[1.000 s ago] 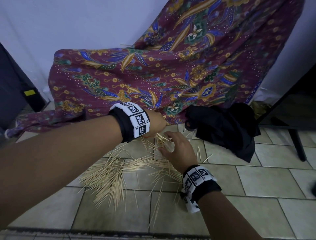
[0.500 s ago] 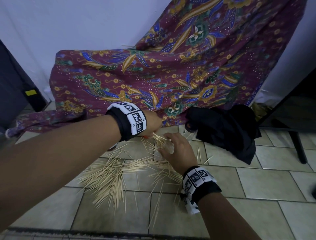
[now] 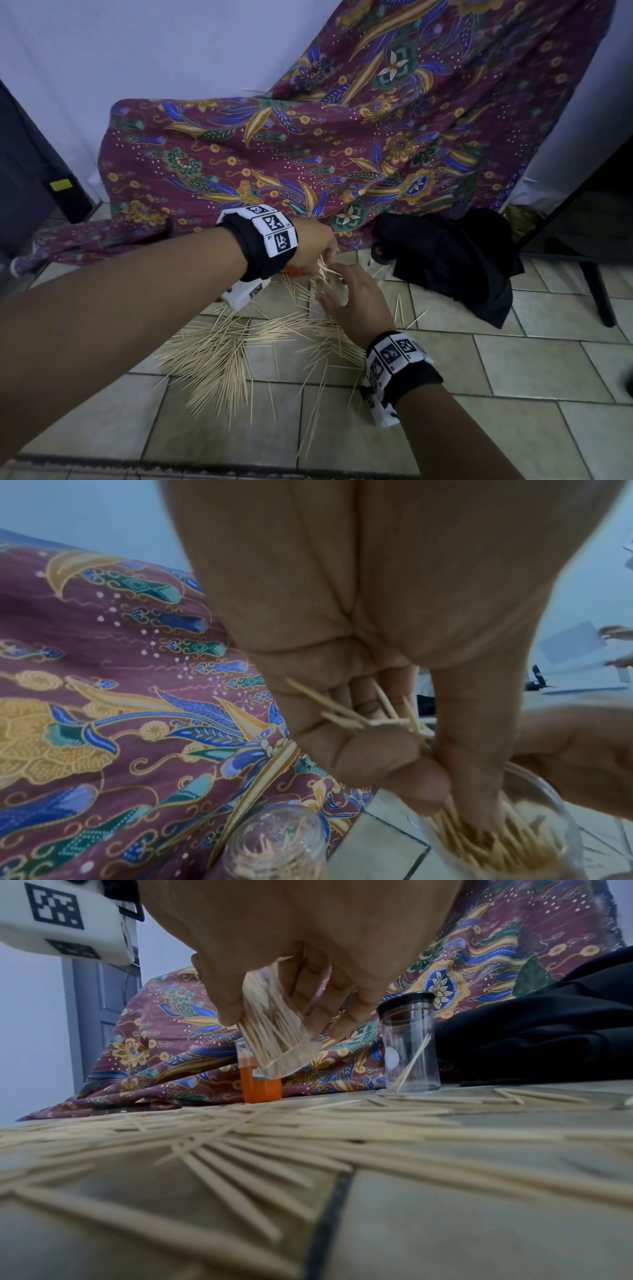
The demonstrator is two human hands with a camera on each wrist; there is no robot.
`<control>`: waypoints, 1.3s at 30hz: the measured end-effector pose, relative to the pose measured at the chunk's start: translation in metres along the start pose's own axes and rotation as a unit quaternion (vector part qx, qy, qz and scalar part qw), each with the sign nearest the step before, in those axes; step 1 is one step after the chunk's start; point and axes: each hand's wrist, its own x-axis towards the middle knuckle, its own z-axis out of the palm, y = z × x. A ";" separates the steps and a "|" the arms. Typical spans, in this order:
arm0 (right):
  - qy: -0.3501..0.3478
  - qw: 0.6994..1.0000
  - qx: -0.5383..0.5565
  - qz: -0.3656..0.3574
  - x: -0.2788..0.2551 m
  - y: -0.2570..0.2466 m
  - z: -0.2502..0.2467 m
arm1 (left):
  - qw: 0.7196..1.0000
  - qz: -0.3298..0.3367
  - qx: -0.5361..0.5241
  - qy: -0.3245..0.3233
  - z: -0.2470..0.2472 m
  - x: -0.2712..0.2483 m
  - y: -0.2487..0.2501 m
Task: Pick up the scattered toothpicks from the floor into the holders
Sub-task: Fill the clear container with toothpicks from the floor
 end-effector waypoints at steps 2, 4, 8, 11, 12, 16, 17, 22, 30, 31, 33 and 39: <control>-0.001 1.000 -0.002 0.000 0.000 0.000 0.000 | 1.000 -0.006 -0.028 0.003 0.001 0.000 -0.003; -0.003 1.000 -0.001 0.000 0.001 0.000 -0.001 | 0.999 -0.005 -0.050 0.004 0.000 -0.001 -0.005; -0.003 1.000 0.003 -0.004 0.000 -0.001 -0.002 | 0.994 -0.012 -0.107 0.001 -0.001 -0.004 -0.011; -0.006 1.000 0.003 -0.002 0.000 -0.001 -0.002 | 0.988 -0.017 -0.155 0.000 0.000 -0.006 -0.015; -0.006 1.000 0.002 -0.001 0.000 -0.001 -0.002 | 0.987 -0.018 -0.162 0.002 0.001 -0.006 -0.015; -0.012 1.000 0.001 0.003 0.000 -0.001 -0.002 | 0.985 -0.025 -0.169 0.019 0.008 -0.008 -0.013; -0.013 1.000 0.002 0.005 0.001 -0.001 -0.002 | 0.984 -0.026 -0.171 0.028 0.010 -0.008 -0.011; -0.010 1.000 0.004 0.014 0.000 -0.001 -0.003 | 0.978 -0.016 -0.195 0.078 0.020 -0.009 -0.006; -0.010 1.000 0.004 0.024 0.000 -0.002 -0.003 | 0.965 -0.032 -0.251 0.076 0.009 -0.018 -0.022; -0.010 1.000 0.004 0.024 0.000 -0.002 -0.003 | 0.963 -0.032 -0.258 0.074 0.007 -0.019 -0.023; -0.009 1.000 0.008 0.024 0.000 -0.002 -0.003 | 0.956 -0.029 -0.283 0.074 0.007 -0.020 -0.025; -0.007 1.000 0.008 0.028 0.000 -0.003 -0.003 | 0.938 -0.027 -0.333 0.094 0.014 -0.014 -0.018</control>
